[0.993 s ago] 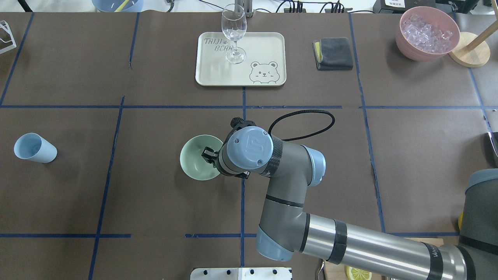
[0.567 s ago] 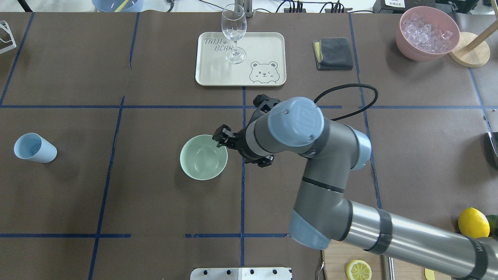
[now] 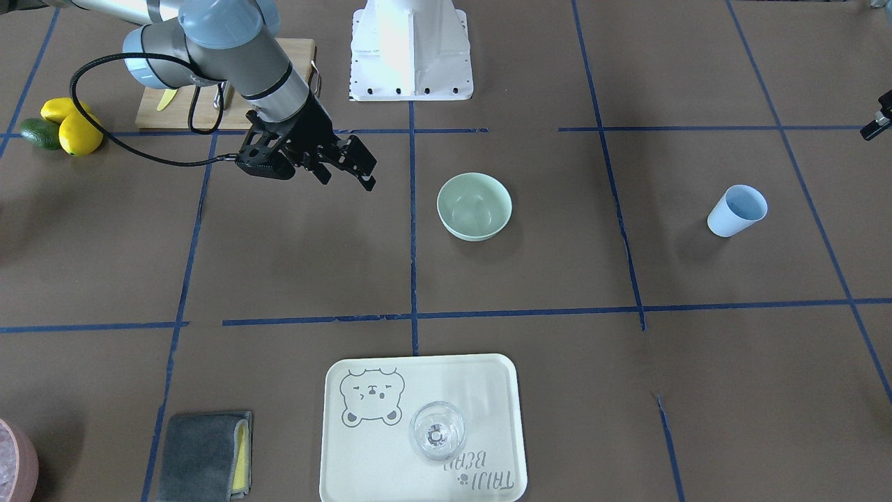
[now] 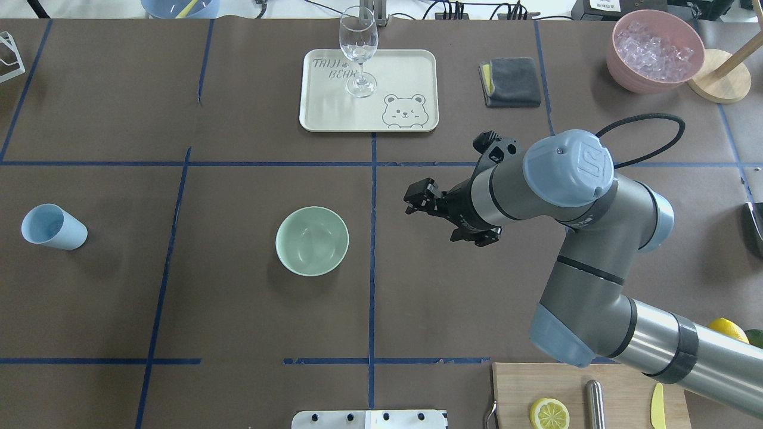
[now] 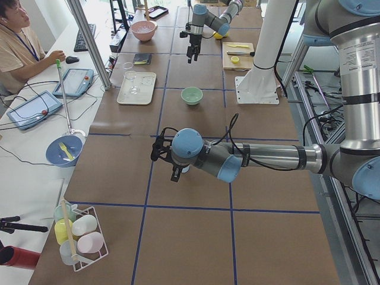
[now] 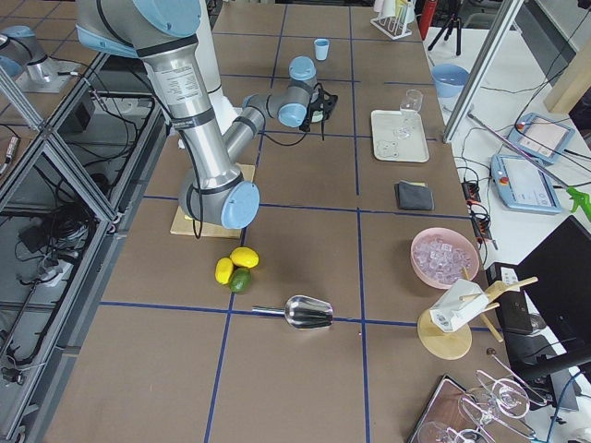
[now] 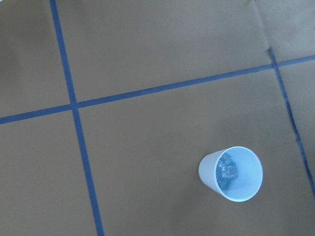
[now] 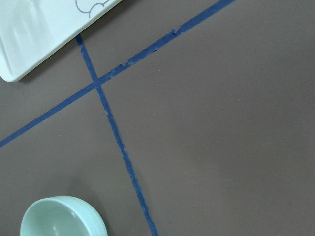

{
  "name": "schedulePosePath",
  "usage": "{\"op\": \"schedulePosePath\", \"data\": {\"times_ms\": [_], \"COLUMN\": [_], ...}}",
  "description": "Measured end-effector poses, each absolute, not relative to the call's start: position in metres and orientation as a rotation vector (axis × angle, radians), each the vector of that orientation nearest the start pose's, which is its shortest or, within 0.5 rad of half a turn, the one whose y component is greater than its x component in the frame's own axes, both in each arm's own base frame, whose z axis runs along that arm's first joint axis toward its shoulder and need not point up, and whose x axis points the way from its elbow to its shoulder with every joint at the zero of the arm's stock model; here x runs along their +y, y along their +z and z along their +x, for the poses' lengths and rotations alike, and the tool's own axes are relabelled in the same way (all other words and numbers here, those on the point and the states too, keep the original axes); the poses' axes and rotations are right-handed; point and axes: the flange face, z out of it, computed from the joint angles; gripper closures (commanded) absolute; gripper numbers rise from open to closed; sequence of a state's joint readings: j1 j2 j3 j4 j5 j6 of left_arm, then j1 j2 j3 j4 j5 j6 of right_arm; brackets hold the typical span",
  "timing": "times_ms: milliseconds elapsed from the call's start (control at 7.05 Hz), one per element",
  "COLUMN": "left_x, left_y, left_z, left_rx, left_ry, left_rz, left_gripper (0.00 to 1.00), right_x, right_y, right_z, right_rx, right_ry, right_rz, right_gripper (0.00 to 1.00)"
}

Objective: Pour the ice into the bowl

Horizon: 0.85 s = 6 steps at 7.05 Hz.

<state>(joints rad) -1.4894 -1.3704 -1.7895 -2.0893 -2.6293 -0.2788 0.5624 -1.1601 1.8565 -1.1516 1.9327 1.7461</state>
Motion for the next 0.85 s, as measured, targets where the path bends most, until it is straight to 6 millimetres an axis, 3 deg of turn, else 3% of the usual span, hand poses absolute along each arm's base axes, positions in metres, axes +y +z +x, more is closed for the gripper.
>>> {"op": "schedulePosePath", "data": {"times_ms": [284, 425, 567, 851], "left_x": [-0.416, -0.407, -0.391, -0.336], "left_y": [0.541, 0.532, 0.521, 0.516], "left_z": [0.052, 0.093, 0.134, 0.194], "left_rx": [1.078, 1.064, 1.045, 0.939], "left_ry": [0.101, 0.011, -0.101, -0.233], "left_rz": [0.361, 0.369, 0.39, 0.487], "left_gripper": [0.0, 0.0, 0.0, 0.01], "right_x": [-0.401, -0.402, -0.403, -0.405], "right_y": [0.276, 0.282, 0.286, 0.291], "right_z": [-0.444, -0.444, -0.446, -0.448], "right_rx": [-1.182, -1.185, -1.182, -1.174], "right_ry": [0.447, 0.443, 0.438, 0.432], "right_rz": [-0.09, -0.085, -0.079, -0.073], "right_gripper": [0.0, 0.0, 0.0, 0.0]}}
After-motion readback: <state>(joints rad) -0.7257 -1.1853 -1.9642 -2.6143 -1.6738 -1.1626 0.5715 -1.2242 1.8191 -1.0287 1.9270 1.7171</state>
